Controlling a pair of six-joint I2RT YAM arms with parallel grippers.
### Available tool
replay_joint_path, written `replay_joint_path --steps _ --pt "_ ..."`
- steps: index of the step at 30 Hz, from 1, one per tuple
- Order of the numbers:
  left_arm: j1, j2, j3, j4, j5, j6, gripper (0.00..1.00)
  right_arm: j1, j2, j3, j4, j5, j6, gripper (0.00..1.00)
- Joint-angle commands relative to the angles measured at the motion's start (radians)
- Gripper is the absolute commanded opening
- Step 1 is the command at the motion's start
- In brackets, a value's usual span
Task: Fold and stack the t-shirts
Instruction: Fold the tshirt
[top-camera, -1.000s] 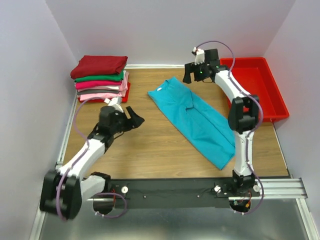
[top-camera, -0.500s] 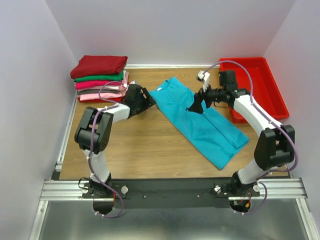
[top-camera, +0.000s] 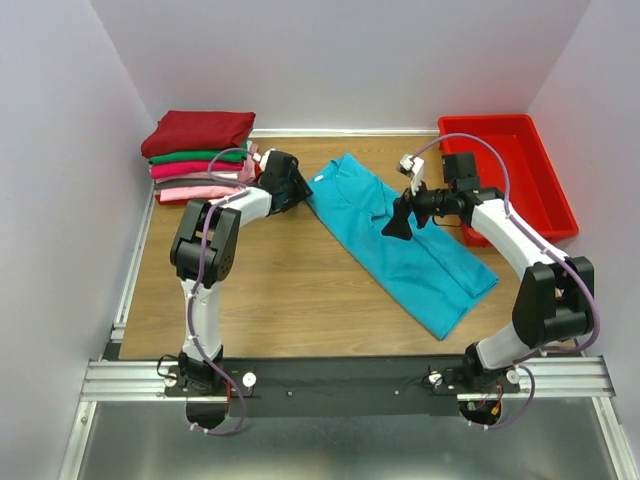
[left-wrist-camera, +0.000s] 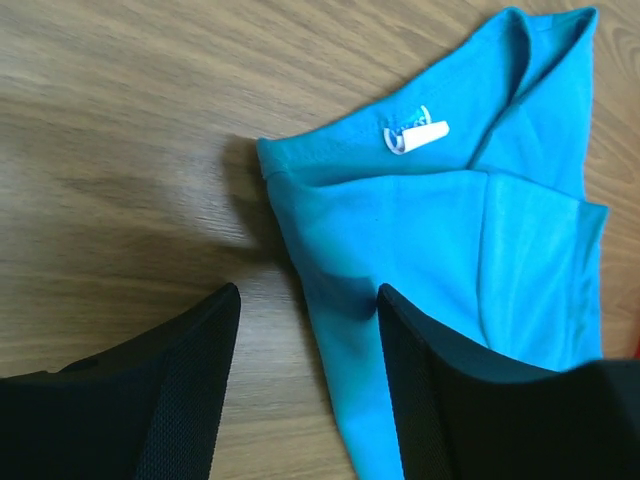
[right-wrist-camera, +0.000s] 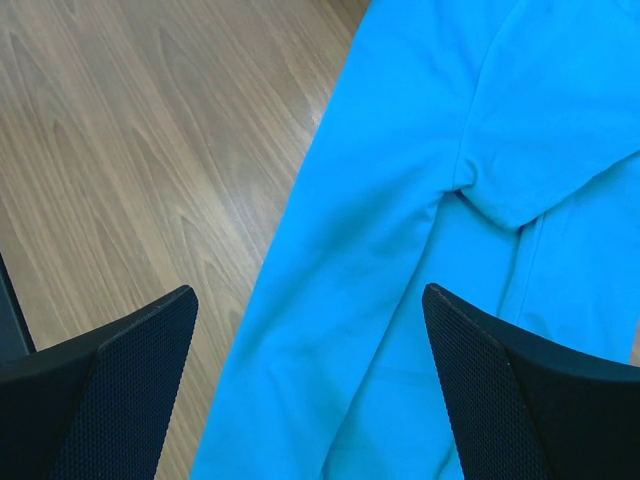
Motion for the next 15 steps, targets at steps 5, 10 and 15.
replay_joint_path --steps 5,10,15 --pt "0.026 0.093 0.066 -0.133 -0.054 0.008 0.41 -0.045 -0.046 -0.015 0.001 -0.058 -0.005 1.00" --pt "0.041 0.121 0.115 -0.141 -0.037 0.051 0.24 -0.074 -0.060 -0.024 0.001 -0.079 -0.006 1.00" --pt "0.066 0.148 0.166 -0.162 -0.013 0.100 0.06 -0.079 -0.063 -0.027 0.001 -0.079 -0.014 1.00"
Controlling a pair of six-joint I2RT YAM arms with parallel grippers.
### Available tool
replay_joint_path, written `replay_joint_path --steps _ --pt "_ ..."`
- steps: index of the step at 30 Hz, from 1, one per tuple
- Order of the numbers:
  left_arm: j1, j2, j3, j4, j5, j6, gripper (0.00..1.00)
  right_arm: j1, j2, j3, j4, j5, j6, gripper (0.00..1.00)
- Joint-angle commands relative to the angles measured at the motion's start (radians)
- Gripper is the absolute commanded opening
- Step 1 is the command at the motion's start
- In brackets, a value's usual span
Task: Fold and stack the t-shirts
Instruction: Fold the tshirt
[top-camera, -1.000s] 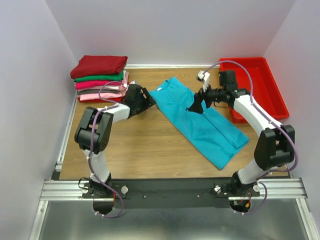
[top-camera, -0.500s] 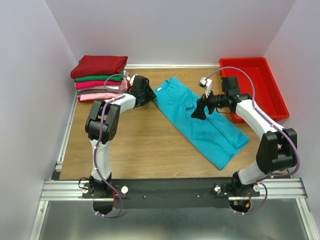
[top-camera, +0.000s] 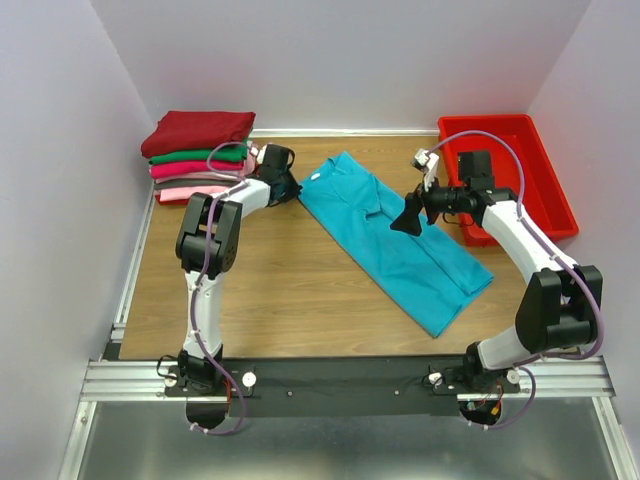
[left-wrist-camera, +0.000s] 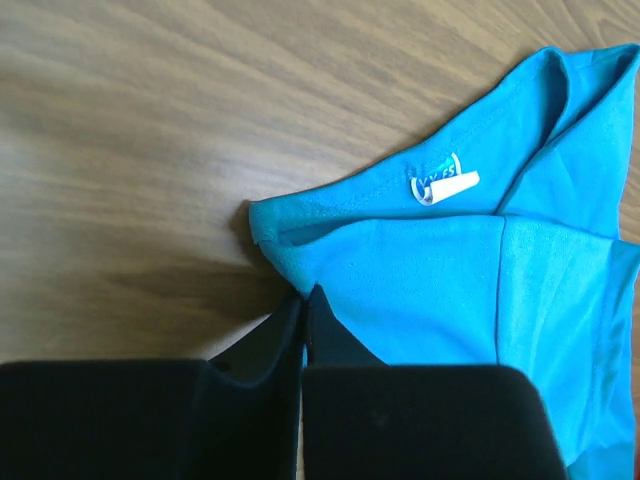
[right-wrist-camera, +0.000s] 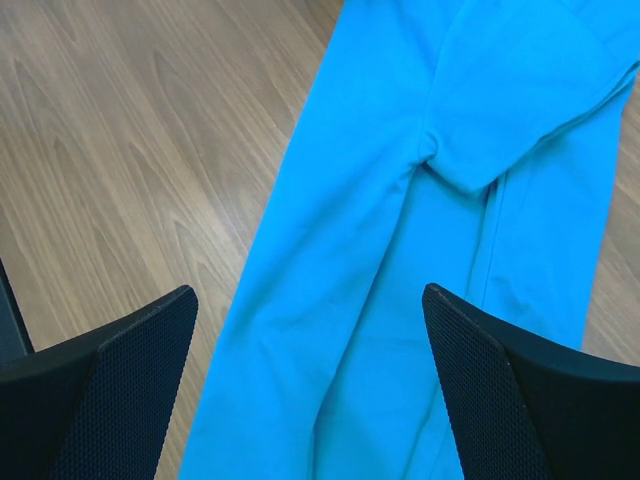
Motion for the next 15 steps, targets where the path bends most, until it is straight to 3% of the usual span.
replay_joint_path --steps 1,6,12,13,15 --pt "0.025 0.056 0.050 -0.080 0.002 0.077 0.04 -0.010 -0.025 -0.022 0.000 -0.033 -0.019 1.00" --pt "0.050 0.129 0.203 -0.175 0.046 0.164 0.03 -0.008 -0.031 -0.035 -0.005 -0.023 -0.035 1.00" --pt "0.071 0.261 0.495 -0.307 0.118 0.300 0.04 0.016 -0.041 -0.075 -0.207 0.000 -0.348 1.00" --pt "0.076 0.281 0.545 -0.314 0.130 0.316 0.07 0.065 -0.054 -0.107 -0.218 0.028 -0.385 1.00" --pt "0.081 0.288 0.578 -0.319 0.169 0.359 0.27 0.139 -0.080 -0.151 -0.217 0.149 -0.410 1.00"
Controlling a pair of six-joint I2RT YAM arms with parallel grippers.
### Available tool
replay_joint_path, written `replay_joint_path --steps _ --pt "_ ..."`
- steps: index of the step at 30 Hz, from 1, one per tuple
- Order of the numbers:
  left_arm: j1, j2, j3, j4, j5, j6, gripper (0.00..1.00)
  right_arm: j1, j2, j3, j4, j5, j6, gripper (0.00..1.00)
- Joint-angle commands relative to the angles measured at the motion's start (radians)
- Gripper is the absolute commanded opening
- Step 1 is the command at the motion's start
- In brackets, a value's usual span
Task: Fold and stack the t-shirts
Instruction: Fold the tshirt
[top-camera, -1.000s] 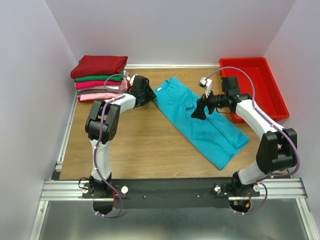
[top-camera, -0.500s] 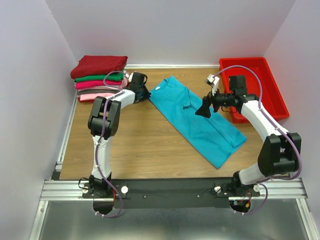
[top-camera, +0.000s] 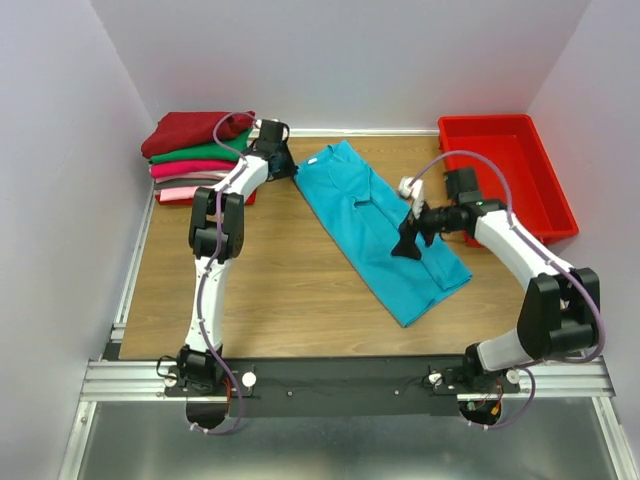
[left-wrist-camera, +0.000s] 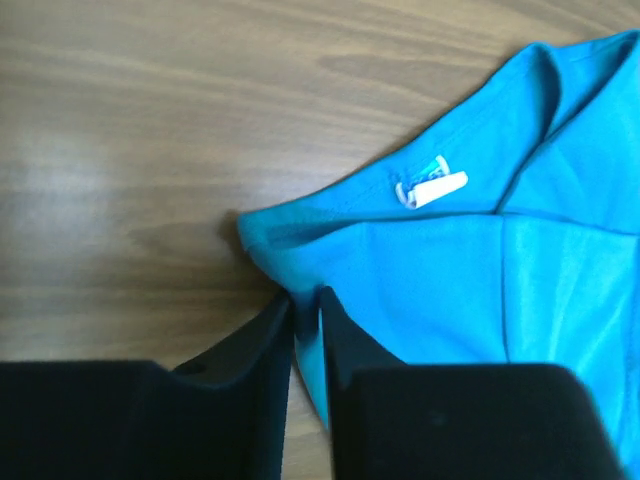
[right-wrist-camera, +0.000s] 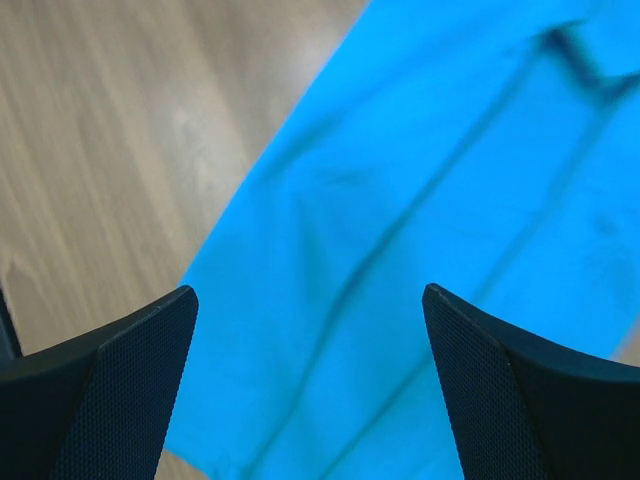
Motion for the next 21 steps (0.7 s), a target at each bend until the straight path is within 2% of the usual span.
replay_joint_path --steps 1,3,6,9,11,12,14,17,18,21 --pt "0.017 0.030 0.096 -0.084 0.094 0.127 0.35 0.152 -0.073 -0.100 -0.103 0.174 -0.186 1.00" --pt "0.017 -0.008 0.111 -0.080 0.117 0.171 0.49 0.249 -0.117 -0.172 -0.051 0.290 -0.183 1.00" --pt "0.017 -0.086 0.070 -0.035 0.156 0.206 0.57 0.332 -0.137 -0.221 -0.027 0.343 -0.195 1.00" --pt "0.014 -0.227 -0.007 0.008 0.183 0.242 0.59 0.467 -0.111 -0.263 0.028 0.469 -0.151 1.00" --pt "0.012 -0.353 -0.087 0.029 0.181 0.271 0.59 0.577 -0.079 -0.272 0.112 0.587 -0.057 1.00" --pt "0.012 -0.399 -0.115 0.034 0.171 0.280 0.59 0.599 -0.061 -0.271 0.131 0.687 -0.030 0.99" --pt "0.012 -0.547 -0.225 0.072 0.137 0.304 0.60 0.627 -0.009 -0.243 0.151 0.778 0.032 0.96" --pt "0.012 -0.761 -0.405 0.163 0.126 0.338 0.63 0.633 0.016 -0.226 0.167 0.811 0.087 0.91" --pt "0.014 -0.854 -0.450 0.211 0.124 0.343 0.65 0.633 0.027 -0.226 0.165 0.837 0.095 0.85" --pt "0.015 -0.969 -0.592 0.266 0.141 0.367 0.70 0.641 0.056 -0.241 0.165 0.863 0.128 0.74"
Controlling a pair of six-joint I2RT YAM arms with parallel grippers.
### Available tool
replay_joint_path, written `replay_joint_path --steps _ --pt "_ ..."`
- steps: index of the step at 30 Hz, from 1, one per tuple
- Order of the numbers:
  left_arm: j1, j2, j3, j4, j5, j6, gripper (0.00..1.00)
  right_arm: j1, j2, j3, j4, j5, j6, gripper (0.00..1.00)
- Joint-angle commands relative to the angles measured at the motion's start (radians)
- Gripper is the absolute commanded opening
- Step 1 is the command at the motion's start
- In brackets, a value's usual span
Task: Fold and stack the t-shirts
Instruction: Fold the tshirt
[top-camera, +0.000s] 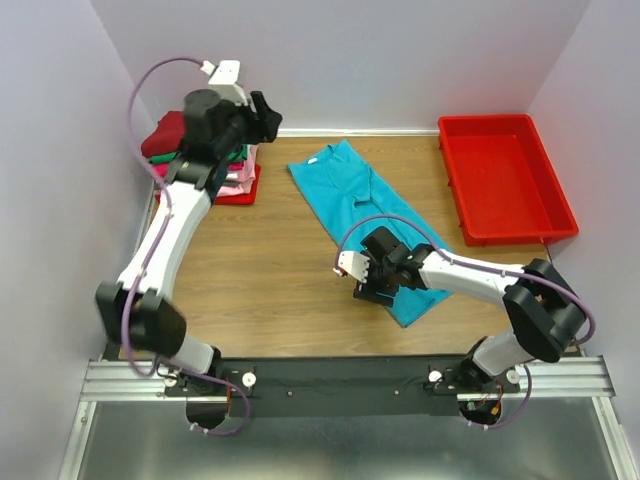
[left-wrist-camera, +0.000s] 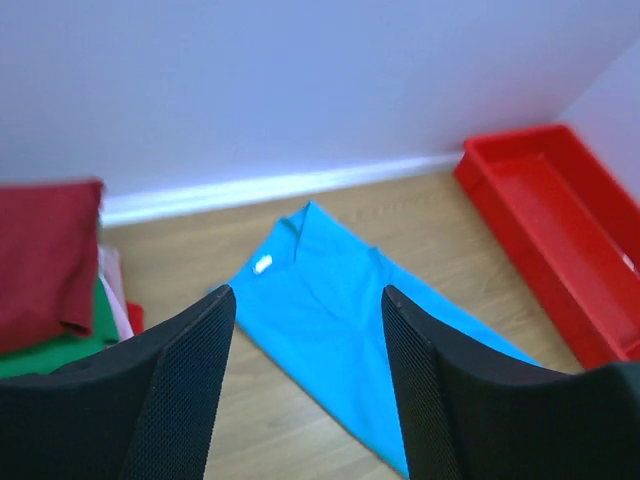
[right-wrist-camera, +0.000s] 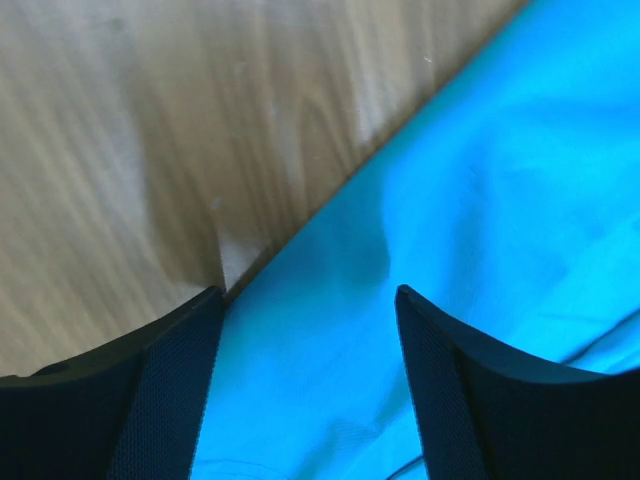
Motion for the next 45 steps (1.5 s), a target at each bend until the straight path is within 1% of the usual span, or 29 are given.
replay_joint_path --steps 1,3,5,6,7,8,10,13,19,20,22,23,25,26,28,29,31,32,33,35,36,38,39,40,41,42,43,44,45 --pt "0.005 -0.156 -0.187 0.108 0.020 0.066 0.70 0.017 0.053 0.003 0.040 0.122 0.096 0.68" --pt "0.008 -0.218 -0.238 0.111 0.022 0.078 0.74 0.019 0.064 -0.013 0.039 0.101 0.113 0.62" --pt "0.014 -0.321 -0.326 0.122 0.003 0.078 0.82 0.023 0.070 -0.016 0.036 0.082 0.133 0.47" --pt "0.017 -0.357 -0.359 0.126 -0.009 0.066 0.93 0.025 0.076 -0.011 0.030 0.035 0.139 0.42" --pt "0.019 -0.432 -0.397 0.132 -0.024 0.054 0.98 0.029 0.081 0.007 0.022 0.012 0.144 0.37" --pt "0.028 -0.471 -0.464 0.138 -0.021 0.035 0.98 0.031 0.096 0.027 -0.001 -0.017 0.148 0.29" --pt "0.034 -0.579 -0.525 0.148 0.012 0.023 0.98 0.035 0.121 0.088 -0.015 -0.137 0.170 0.21" --pt "0.035 -0.713 -0.615 0.152 0.089 -0.002 0.98 0.078 0.225 0.176 -0.041 -0.272 0.208 0.14" --pt "0.034 -0.931 -0.700 0.117 0.267 -0.023 0.96 0.160 0.444 0.513 -0.044 -0.390 0.295 0.14" --pt "0.032 -0.976 -0.710 0.096 0.294 -0.004 0.96 0.160 0.527 0.626 -0.076 -0.407 0.315 0.24" --pt "0.034 -1.011 -0.724 0.082 0.337 0.023 0.96 0.157 0.538 0.720 -0.145 -0.433 0.299 0.28" --pt "0.034 -1.023 -0.737 0.077 0.359 0.032 0.96 0.152 0.512 0.736 -0.169 -0.439 0.270 0.39" --pt "0.026 -1.043 -0.753 0.068 0.419 0.040 0.96 0.144 0.445 0.715 -0.177 -0.444 0.242 0.54" --pt "0.011 -1.045 -0.776 0.077 0.436 0.031 0.96 0.123 0.407 0.696 -0.179 -0.439 0.222 0.73" --pt "0.000 -1.037 -0.810 0.138 0.498 -0.006 0.93 0.086 0.276 0.614 -0.179 -0.401 0.208 0.92" --pt "-0.004 -1.033 -0.827 0.164 0.520 -0.049 0.92 0.019 0.236 0.575 -0.179 -0.389 0.190 0.99" --pt "-0.043 -1.018 -0.876 0.227 0.534 -0.087 0.88 -0.082 0.129 0.476 -0.176 -0.378 0.182 1.00" --pt "-0.063 -1.005 -0.898 0.237 0.528 -0.106 0.87 -0.204 0.100 0.445 -0.179 -0.386 0.188 1.00" --pt "-0.134 -0.975 -0.905 0.240 0.476 -0.115 0.85 -0.338 0.045 0.379 -0.177 -0.407 0.181 1.00" --pt "-0.236 -0.924 -0.924 0.234 0.393 -0.140 0.82 -0.461 -0.018 0.322 -0.174 -0.438 0.156 1.00" --pt "-0.379 -0.890 -0.941 0.234 0.290 -0.187 0.79 -0.513 -0.044 0.293 -0.173 -0.447 0.145 1.00" --pt "-0.551 -0.754 -0.953 0.241 0.150 -0.250 0.77 -0.649 -0.123 0.233 -0.155 -0.479 0.144 1.00" --pt "-0.639 -0.699 -0.950 0.252 -0.008 -0.334 0.75 -0.690 -0.143 0.216 -0.142 -0.513 0.154 1.00" --pt "-0.706 -0.638 -0.944 0.252 -0.067 -0.403 0.75 -0.722 -0.160 0.202 -0.124 -0.521 0.179 1.00" --pt "-0.809 -0.511 -0.938 0.258 -0.108 -0.480 0.75 -0.777 -0.184 0.176 -0.089 -0.528 0.220 1.00" --pt "-0.840 -0.452 -0.939 0.270 -0.127 -0.550 0.75 -0.805 -0.193 0.164 -0.081 -0.540 0.226 1.00" --pt "-0.892 -0.350 -0.942 0.293 -0.164 -0.724 0.75 -0.826 -0.201 0.152 -0.075 -0.568 0.231 1.00" --pt "-0.909 -0.308 -0.945 0.315 -0.175 -0.782 0.75 -0.860 -0.207 0.144 -0.070 -0.570 0.236 1.00" --pt "-0.920 -0.271 -0.942 0.322 -0.193 -0.906 0.76 -0.871 -0.218 0.130 -0.062 -0.571 0.239 1.00"
